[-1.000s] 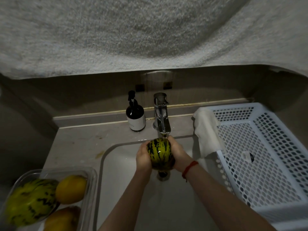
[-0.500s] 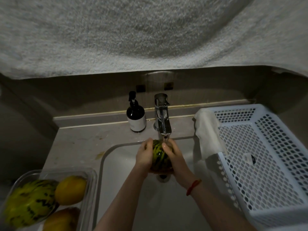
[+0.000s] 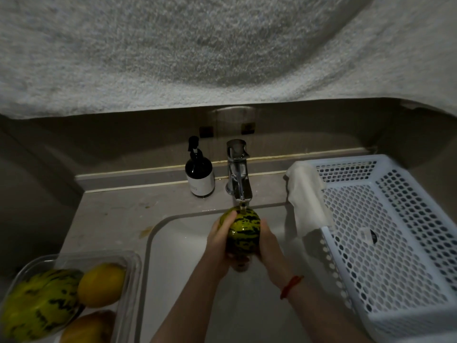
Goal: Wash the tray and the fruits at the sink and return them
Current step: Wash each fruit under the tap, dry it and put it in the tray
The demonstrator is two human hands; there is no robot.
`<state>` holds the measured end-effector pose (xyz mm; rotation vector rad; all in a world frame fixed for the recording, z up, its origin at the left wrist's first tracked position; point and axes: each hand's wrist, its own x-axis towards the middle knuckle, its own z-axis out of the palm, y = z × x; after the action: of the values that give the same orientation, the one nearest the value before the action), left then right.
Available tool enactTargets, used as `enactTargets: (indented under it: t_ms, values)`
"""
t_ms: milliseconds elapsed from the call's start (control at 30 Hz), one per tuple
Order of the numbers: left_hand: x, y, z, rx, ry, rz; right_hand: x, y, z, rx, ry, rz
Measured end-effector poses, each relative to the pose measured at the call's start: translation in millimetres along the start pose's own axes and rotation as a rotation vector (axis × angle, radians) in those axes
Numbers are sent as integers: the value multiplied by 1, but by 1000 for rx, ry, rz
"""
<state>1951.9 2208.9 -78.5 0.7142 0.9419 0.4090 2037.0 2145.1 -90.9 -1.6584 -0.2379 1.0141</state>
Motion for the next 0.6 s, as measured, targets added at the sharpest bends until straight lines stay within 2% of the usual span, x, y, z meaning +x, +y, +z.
enactTargets:
  t_ms: [33, 167, 200, 267, 333, 433, 533, 600]
  values:
    - [2, 0, -1, 61, 28, 56, 3, -6, -2, -132, 27, -61]
    - [6, -3, 5, 634, 62, 335, 3, -15, 0, -10, -67, -133]
    - [5, -3, 6, 693, 26, 366, 4, -14, 1, -21, -63, -146]
    - [2, -4, -1, 581, -163, 362, 4, -15, -1, 9, -9, -121]
    - [1, -6, -10, 405, -281, 274, 7, -16, -5, 157, 43, 8]
    - [-1, -7, -10, 153, -145, 218, 10, -12, -2, 380, 20, 247]
    - [0, -7, 3, 47, 19, 186, 11, -7, 11, 564, -22, 260]
    - [3, -3, 8, -105, 65, 35, 8, -9, 19, 535, 56, 228]
